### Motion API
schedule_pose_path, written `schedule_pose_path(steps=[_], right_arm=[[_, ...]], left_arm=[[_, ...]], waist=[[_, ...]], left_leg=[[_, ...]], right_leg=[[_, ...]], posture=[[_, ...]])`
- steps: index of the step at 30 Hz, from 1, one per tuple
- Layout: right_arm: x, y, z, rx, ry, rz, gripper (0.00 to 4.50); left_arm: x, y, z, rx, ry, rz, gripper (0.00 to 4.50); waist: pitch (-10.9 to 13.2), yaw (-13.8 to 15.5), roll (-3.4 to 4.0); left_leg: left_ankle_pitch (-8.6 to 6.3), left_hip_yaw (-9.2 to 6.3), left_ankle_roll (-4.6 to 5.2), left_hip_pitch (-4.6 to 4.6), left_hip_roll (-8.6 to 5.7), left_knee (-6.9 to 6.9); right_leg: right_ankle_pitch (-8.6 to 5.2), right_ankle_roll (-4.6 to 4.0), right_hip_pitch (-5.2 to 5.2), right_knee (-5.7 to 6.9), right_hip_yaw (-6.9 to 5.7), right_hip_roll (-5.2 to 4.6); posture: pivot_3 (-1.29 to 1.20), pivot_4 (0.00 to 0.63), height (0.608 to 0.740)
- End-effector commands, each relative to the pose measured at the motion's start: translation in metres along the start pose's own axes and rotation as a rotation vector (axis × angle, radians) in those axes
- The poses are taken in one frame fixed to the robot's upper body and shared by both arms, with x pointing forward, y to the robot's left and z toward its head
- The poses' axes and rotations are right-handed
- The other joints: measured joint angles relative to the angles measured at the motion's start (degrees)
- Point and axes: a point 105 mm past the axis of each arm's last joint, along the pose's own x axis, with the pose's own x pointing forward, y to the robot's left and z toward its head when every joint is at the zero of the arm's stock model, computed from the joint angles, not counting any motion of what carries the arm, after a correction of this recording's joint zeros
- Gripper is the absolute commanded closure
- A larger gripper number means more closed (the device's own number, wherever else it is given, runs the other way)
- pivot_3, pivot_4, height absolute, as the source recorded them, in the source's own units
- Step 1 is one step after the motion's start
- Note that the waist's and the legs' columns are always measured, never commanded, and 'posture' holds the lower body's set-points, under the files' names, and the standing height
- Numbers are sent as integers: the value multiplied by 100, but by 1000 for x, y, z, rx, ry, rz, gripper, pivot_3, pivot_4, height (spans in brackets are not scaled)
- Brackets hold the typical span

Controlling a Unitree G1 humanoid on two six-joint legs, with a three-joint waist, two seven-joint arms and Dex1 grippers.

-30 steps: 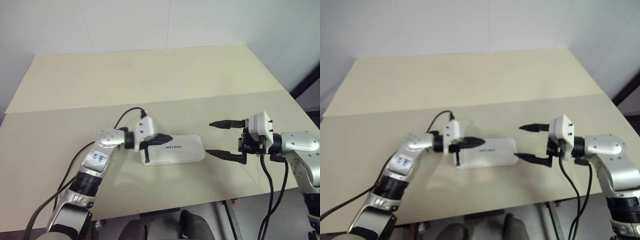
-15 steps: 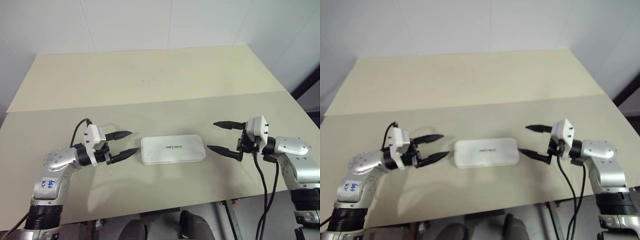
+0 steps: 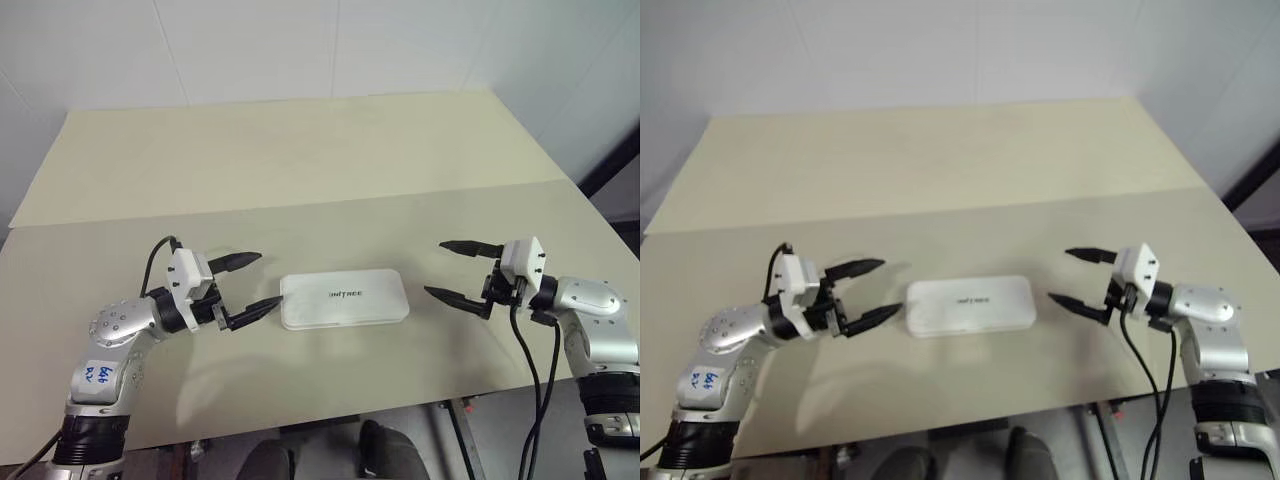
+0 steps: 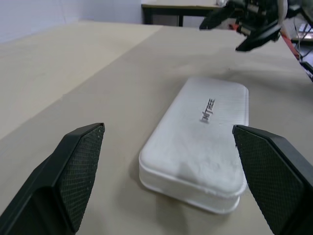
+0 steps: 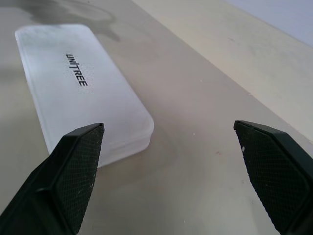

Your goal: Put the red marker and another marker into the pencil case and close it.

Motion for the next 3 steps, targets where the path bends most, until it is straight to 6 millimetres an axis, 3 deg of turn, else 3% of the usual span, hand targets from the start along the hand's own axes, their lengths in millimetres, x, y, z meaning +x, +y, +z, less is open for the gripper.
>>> schedule_pose_path(steps=[1, 3], right_arm=[[3, -5, 10, -40, -32, -3, 0], [6, -6, 10, -39, -34, 2, 0]], left_arm=[[3, -5, 10, 56, -23, -15, 7], [2, -7, 10, 60, -20, -14, 7]], waist=[[0, -6, 0], [0, -8, 1]], left_leg=[[0, 0, 0, 0, 0, 0], [0, 0, 0, 0, 0, 0]], right_leg=[[0, 0, 0, 0, -1, 0], [0, 0, 0, 0, 0, 0]], posture=[[0, 150, 740], [0, 150, 740]])
